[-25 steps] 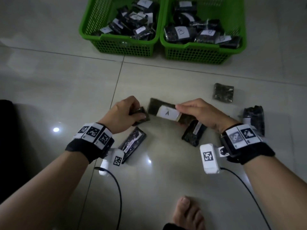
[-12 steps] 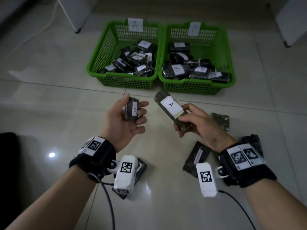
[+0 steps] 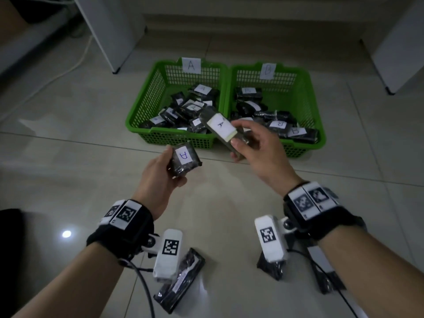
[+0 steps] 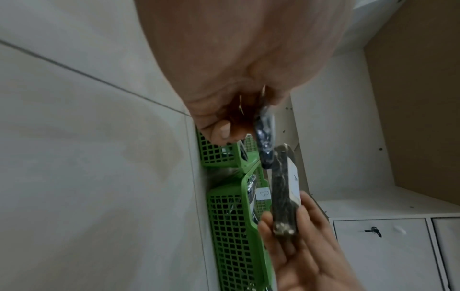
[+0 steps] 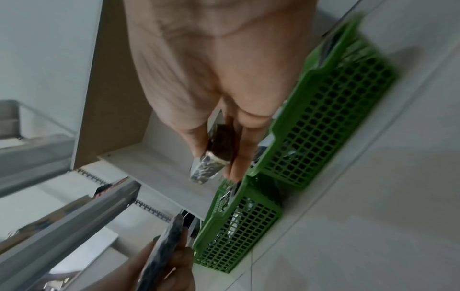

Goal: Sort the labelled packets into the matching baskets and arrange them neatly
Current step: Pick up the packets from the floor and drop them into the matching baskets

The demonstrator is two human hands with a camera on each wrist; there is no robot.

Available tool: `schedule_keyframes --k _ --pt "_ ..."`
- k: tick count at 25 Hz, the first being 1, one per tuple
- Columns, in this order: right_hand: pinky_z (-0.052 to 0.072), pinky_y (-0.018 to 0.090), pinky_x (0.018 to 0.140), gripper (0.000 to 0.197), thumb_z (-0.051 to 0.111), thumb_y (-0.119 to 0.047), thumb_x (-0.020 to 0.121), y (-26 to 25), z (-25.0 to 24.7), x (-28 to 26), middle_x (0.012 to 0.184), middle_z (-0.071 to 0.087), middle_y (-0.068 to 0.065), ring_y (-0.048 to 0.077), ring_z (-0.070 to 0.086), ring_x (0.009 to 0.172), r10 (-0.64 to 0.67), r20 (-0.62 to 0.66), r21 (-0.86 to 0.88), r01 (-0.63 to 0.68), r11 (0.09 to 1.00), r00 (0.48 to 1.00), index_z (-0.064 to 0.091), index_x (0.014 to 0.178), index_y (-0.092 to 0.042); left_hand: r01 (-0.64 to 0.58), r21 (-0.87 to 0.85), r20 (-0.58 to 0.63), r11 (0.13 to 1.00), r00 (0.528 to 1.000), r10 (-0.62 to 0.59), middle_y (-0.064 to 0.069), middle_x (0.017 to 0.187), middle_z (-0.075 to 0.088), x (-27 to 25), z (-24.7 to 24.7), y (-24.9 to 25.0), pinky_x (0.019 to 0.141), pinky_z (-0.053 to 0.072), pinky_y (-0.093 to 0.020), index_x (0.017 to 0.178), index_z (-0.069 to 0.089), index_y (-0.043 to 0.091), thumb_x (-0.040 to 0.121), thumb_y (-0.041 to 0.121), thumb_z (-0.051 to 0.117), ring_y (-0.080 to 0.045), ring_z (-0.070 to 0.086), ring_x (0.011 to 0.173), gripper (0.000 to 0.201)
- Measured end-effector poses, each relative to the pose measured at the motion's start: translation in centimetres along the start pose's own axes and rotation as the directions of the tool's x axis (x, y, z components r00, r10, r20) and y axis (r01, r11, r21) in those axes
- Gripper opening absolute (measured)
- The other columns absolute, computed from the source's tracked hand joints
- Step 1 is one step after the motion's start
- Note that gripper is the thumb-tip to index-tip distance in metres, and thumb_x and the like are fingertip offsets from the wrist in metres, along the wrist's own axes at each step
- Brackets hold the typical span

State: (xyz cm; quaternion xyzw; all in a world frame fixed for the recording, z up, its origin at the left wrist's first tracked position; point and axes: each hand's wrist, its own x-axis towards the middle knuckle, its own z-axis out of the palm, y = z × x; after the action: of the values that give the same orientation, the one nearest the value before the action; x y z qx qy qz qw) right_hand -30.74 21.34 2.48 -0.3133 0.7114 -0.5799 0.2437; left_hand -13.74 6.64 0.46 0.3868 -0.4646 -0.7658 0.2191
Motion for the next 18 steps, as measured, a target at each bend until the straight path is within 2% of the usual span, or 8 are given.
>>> schedule_keyframes --k 3,5,8,10,11,13,15,18 --pt "0.043 0.001 0.082 0.032 0.072 -0.020 0.093 -0.6 2.7 5.2 0.114 0.065 -0.015 -0.009 0.057 0.094 -0.136 -0.026 -0.281 0.123 0.952 0.990 0.069 0.125 -0.023 -0.171 0.093 -0.106 0.981 0.978 0.181 -0.015 0.094 0.067 3.1 -0.6 2.2 0.053 0.052 -0.027 0.106 0.059 0.008 0.102 0.014 0.050 -0.020 0.065 0.070 0.012" --pt "0.037 -0.005 0.075 0.025 0.071 -0.019 0.093 -0.6 4.8 7.8 0.113 0.070 -0.011 -0.006 0.058 0.091 -0.195 -0.056 -0.329 0.167 0.930 0.979 0.073 0.118 -0.020 -0.278 0.168 -0.175 0.946 0.936 0.306 -0.014 0.089 0.069 6.2 -1.2 4.5 0.054 0.056 -0.028 0.104 0.055 0.015 0.098 0.001 0.050 -0.020 0.069 0.066 0.016" --pt "0.037 -0.001 0.077 0.024 0.069 -0.021 0.093 0.0 6.3 10.7 0.112 0.073 -0.006 0.005 0.064 0.099 -0.251 -0.295 -0.331 0.148 0.932 0.922 0.074 0.116 -0.018 -0.324 0.353 -0.151 0.878 0.906 0.396 -0.013 0.087 0.072 10.6 -1.3 7.8 0.058 0.058 -0.030 0.095 0.058 0.019 0.096 0.001 0.051 -0.018 0.070 0.059 0.019" --pt "0.043 0.015 0.083 0.029 0.068 -0.028 0.094 0.8 6.7 12.5 0.114 0.073 -0.002 0.013 0.065 0.105 -0.208 -0.368 -0.361 0.066 0.930 0.906 0.071 0.121 -0.018 -0.320 0.516 -0.103 0.795 0.898 0.429 -0.010 0.095 0.071 13.6 -1.3 9.1 0.060 0.055 -0.027 0.108 0.061 0.016 0.094 0.005 0.055 -0.016 0.066 0.062 0.019" --pt "0.043 0.025 0.087 0.032 0.067 -0.033 0.094 1.4 6.9 13.1 0.114 0.072 0.001 0.019 0.062 0.109 -0.192 -0.327 -0.475 0.015 0.880 0.925 0.069 0.123 -0.018 -0.312 0.610 -0.079 0.728 0.891 0.447 -0.009 0.099 0.070 15.1 -1.5 9.4 0.058 0.051 -0.022 0.116 0.061 0.016 0.093 0.007 0.055 -0.014 0.062 0.063 0.026" --pt "0.038 0.041 0.097 0.039 0.060 -0.042 0.096 2.7 7.7 13.7 0.118 0.069 0.004 0.028 0.050 0.120 -0.182 -0.144 -0.789 -0.001 0.615 0.973 0.065 0.125 -0.017 -0.290 0.759 -0.022 0.582 0.883 0.469 -0.005 0.107 0.067 17.5 -1.8 9.9 0.057 0.048 -0.015 0.129 0.056 0.020 0.091 0.016 0.056 -0.015 0.060 0.072 0.039" --pt "0.032 0.051 0.105 0.045 0.050 -0.046 0.099 4.0 8.5 13.8 0.135 0.057 0.006 0.031 0.038 0.131 -0.172 -0.026 -0.918 0.045 0.394 0.985 0.065 0.124 -0.011 -0.224 0.912 0.052 0.344 0.894 0.445 -0.005 0.123 0.063 19.8 -2.6 9.8 0.084 0.053 -0.031 0.136 0.050 0.030 0.088 0.034 0.051 -0.025 0.062 0.102 0.048" --pt "0.020 0.056 0.116 0.057 0.037 -0.048 0.102 4.4 8.6 13.6 0.157 0.037 0.011 0.033 0.024 0.146 -0.140 0.015 -0.931 0.065 0.359 0.990 0.061 0.131 -0.005 -0.048 0.991 0.077 -0.125 0.967 0.243 -0.012 0.143 0.049 21.1 -3.0 8.8 0.108 0.030 -0.051 0.137 0.045 0.032 0.094 0.047 0.036 -0.035 0.037 0.133 0.047"
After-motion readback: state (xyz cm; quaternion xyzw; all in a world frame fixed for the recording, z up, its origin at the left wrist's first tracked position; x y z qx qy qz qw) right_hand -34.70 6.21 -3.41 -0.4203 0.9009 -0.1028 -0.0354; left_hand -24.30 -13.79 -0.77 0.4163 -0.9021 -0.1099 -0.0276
